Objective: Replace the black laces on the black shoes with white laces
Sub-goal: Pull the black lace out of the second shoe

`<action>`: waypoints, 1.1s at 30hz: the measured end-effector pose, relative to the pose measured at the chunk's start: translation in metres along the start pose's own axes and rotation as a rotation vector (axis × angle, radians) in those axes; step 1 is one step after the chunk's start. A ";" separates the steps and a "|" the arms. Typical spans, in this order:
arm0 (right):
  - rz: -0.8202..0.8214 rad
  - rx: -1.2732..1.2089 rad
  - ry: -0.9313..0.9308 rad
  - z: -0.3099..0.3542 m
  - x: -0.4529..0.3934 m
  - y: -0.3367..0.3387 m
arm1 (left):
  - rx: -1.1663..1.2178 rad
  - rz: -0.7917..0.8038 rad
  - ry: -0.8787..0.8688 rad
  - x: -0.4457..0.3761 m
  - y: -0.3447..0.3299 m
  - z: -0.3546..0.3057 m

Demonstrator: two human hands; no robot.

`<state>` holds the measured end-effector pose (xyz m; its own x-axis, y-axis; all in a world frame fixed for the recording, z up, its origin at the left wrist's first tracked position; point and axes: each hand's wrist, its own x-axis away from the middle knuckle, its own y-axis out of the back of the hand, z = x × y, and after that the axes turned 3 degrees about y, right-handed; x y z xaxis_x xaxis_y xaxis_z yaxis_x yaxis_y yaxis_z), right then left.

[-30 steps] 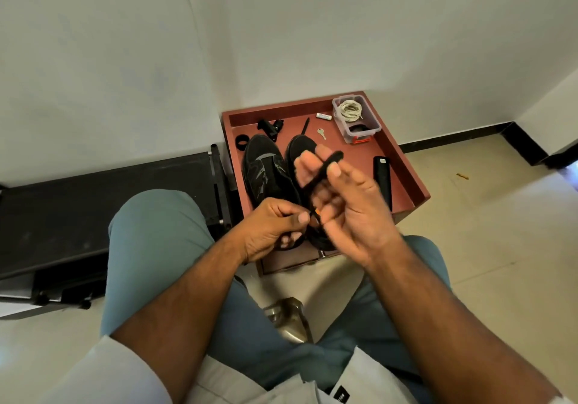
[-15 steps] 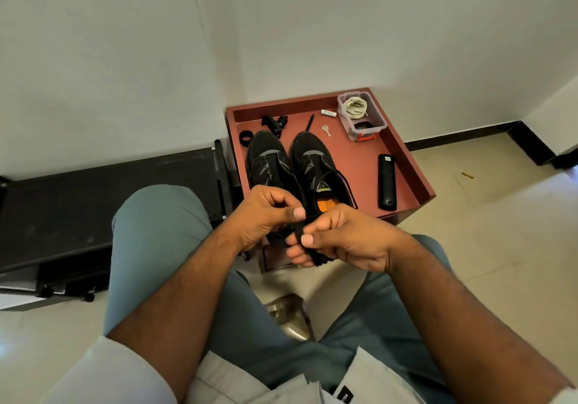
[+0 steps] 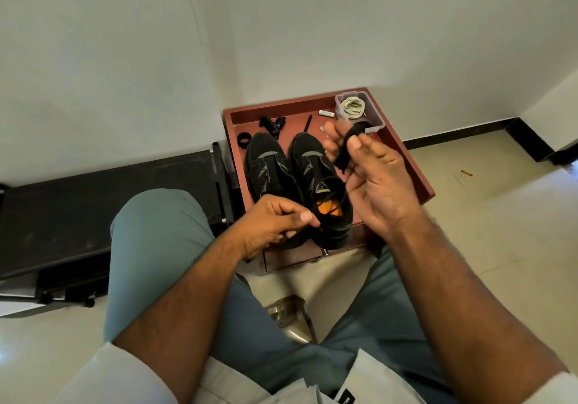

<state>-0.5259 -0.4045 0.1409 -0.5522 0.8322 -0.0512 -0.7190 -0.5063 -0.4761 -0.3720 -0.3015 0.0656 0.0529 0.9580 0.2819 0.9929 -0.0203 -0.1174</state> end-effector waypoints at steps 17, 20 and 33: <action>0.443 -0.010 -0.700 -0.044 0.045 0.009 | 0.146 -0.078 -0.151 -0.003 0.013 -0.001; 0.350 -0.291 -0.524 -0.043 0.041 -0.004 | 0.169 -0.022 -0.072 -0.006 0.003 0.004; 0.071 0.433 -0.102 -0.021 -0.001 0.035 | 0.057 -0.150 -0.030 -0.002 0.008 0.000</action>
<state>-0.5417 -0.4185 0.1063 -0.6300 0.7762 0.0266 -0.7760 -0.6277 -0.0620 -0.3642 -0.3035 0.0637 -0.0998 0.9570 0.2724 0.9817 0.1394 -0.1301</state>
